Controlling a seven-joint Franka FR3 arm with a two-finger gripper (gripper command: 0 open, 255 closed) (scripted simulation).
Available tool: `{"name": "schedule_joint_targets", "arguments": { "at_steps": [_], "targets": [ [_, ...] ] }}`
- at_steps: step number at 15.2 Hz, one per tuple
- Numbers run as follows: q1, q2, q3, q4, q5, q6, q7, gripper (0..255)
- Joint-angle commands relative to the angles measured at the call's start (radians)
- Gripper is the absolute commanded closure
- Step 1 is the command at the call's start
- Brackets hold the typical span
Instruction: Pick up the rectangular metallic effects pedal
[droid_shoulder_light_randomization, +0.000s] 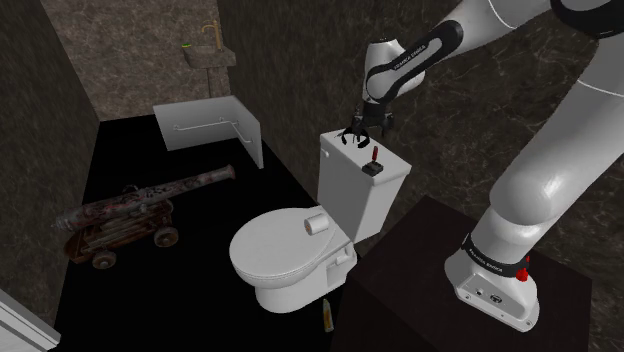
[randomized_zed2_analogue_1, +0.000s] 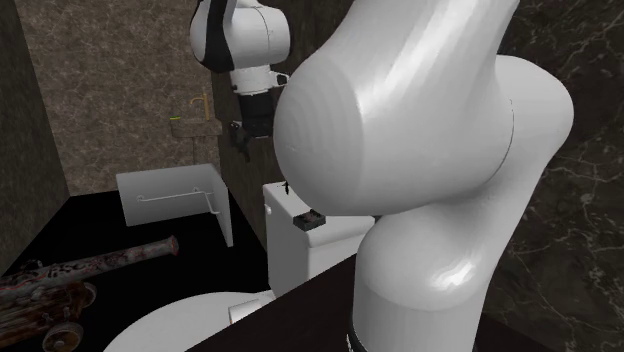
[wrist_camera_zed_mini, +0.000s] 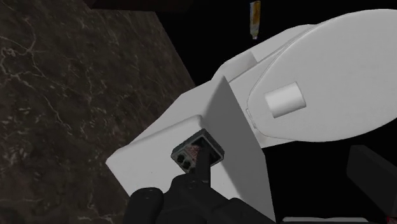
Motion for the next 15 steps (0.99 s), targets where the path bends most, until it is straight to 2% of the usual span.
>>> {"name": "schedule_joint_targets", "arguments": {
  "at_steps": [1,8,15],
  "targets": [
    [-0.012,0.071,-0.009,0.032,-0.026,0.038,0.048,0],
    [-0.040,0.314,-0.066,0.172,-0.097,0.138,0.192,0],
    [-0.062,0.549,-0.132,0.347,-0.115,0.194,0.300,0]
  ]
}}
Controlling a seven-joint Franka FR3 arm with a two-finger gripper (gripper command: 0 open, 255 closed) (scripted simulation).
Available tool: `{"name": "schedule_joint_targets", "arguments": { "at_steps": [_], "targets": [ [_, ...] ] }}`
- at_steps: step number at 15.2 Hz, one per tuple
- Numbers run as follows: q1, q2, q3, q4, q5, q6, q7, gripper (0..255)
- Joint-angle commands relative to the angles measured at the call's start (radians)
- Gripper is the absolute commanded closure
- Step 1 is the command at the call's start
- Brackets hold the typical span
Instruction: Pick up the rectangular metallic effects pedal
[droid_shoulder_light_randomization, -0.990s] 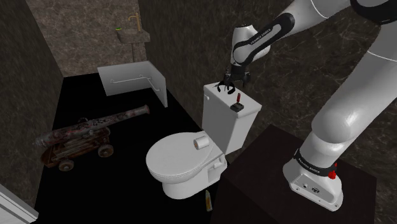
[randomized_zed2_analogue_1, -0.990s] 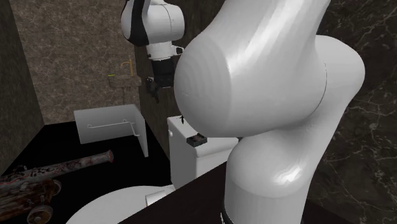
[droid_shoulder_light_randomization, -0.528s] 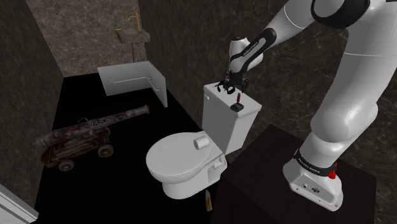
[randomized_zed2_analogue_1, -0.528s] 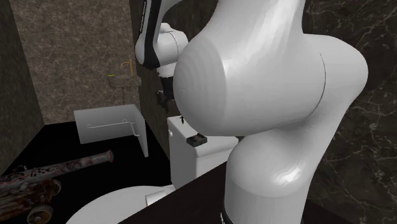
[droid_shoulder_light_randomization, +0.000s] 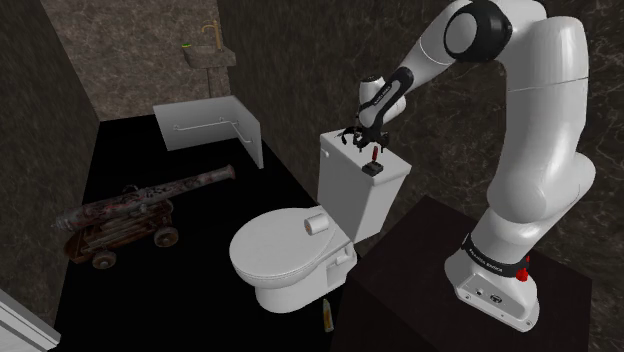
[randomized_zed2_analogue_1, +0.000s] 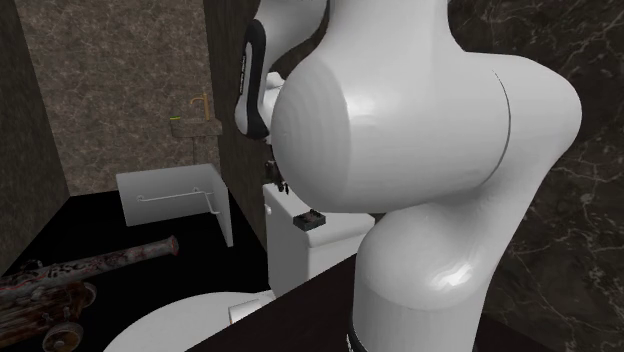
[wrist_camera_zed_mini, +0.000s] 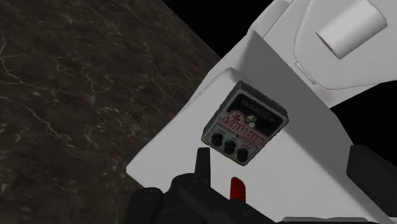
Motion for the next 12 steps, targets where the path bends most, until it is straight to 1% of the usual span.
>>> {"name": "schedule_joint_targets", "arguments": {
  "at_steps": [1,6,12],
  "targets": [
    [-0.010,0.070,-0.018,0.056,0.001,0.013,0.026,0],
    [-0.039,0.233,-0.056,0.206,0.019,0.024,0.081,0],
    [-0.044,0.305,-0.058,0.240,0.021,0.060,0.099,0]
  ]
}}
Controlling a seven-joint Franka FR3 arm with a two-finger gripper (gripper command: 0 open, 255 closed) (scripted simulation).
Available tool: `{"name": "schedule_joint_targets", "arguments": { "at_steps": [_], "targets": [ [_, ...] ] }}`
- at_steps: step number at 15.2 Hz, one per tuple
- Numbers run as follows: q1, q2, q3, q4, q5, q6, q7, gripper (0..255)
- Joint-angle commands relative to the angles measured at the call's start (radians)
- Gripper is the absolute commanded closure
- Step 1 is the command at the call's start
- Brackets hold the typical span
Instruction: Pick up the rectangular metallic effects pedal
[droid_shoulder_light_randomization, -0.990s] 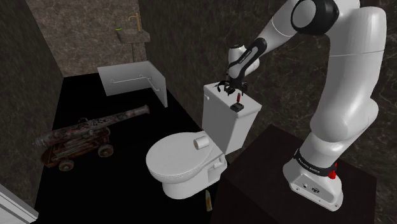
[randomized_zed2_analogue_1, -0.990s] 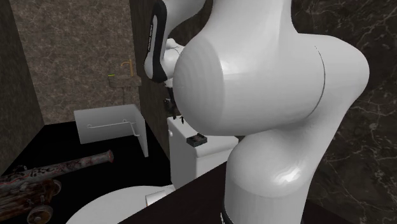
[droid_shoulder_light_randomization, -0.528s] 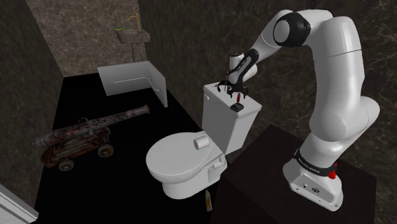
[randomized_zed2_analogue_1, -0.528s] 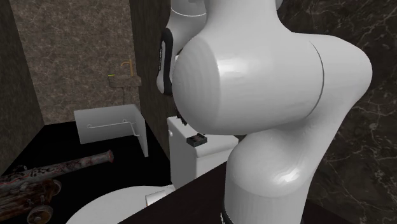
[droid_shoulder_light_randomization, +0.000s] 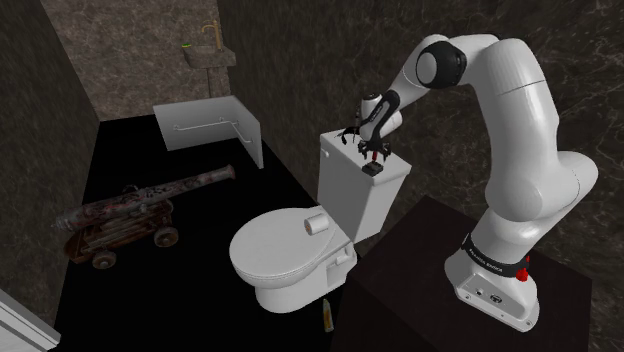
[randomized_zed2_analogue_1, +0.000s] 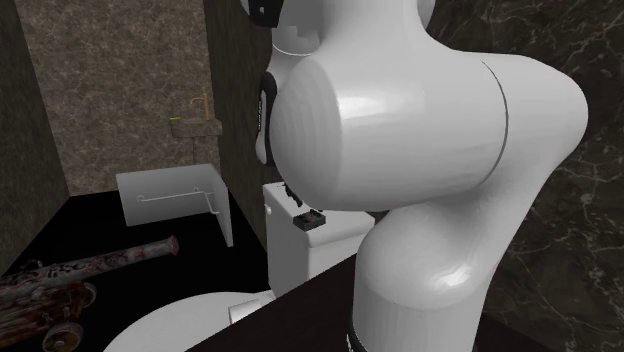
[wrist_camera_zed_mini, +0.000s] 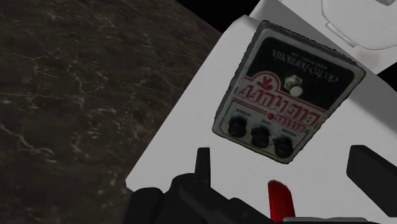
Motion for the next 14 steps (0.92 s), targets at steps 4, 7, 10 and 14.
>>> {"name": "schedule_joint_targets", "arguments": {
  "at_steps": [4,7,10,14],
  "targets": [
    [-0.001,0.046,0.000,0.017,-0.001,0.028,0.011,0],
    [-0.002,0.048,0.000,0.021,0.000,0.026,0.009,255],
    [-0.002,0.047,0.000,0.021,0.000,0.026,0.009,255],
    [-0.001,0.046,0.000,0.017,-0.001,0.028,0.011,255]
  ]
}}
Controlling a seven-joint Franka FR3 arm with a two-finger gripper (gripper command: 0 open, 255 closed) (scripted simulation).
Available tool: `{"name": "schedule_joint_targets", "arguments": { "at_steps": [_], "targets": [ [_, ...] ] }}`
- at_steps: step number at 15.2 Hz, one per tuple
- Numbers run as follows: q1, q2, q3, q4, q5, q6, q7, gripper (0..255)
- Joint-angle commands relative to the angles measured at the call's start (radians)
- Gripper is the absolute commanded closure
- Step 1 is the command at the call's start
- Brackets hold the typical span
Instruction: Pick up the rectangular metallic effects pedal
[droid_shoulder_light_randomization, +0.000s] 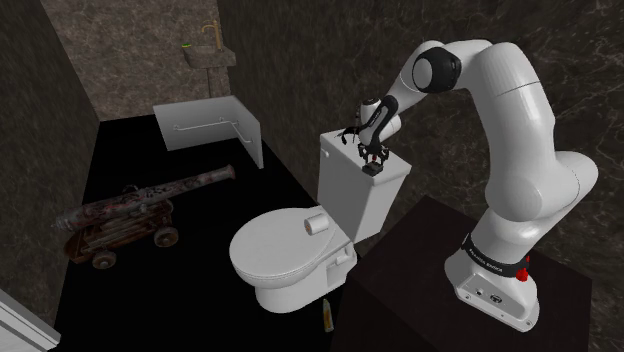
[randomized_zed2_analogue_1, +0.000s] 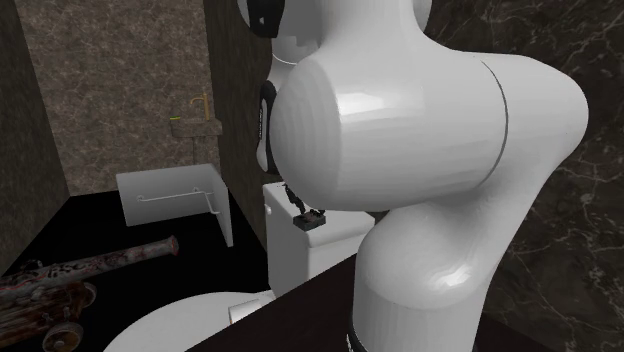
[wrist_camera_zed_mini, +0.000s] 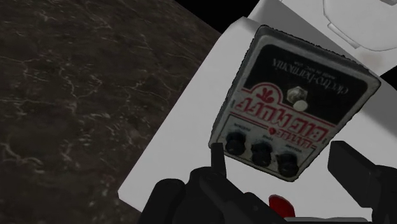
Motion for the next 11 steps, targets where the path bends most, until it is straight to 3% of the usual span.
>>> {"name": "schedule_joint_targets", "arguments": {
  "at_steps": [1,11],
  "targets": [
    [0.002,-0.012,0.000,-0.008,0.000,-0.006,-0.002,255],
    [0.005,-0.128,0.001,-0.048,0.001,-0.079,-0.028,255]
  ]
}}
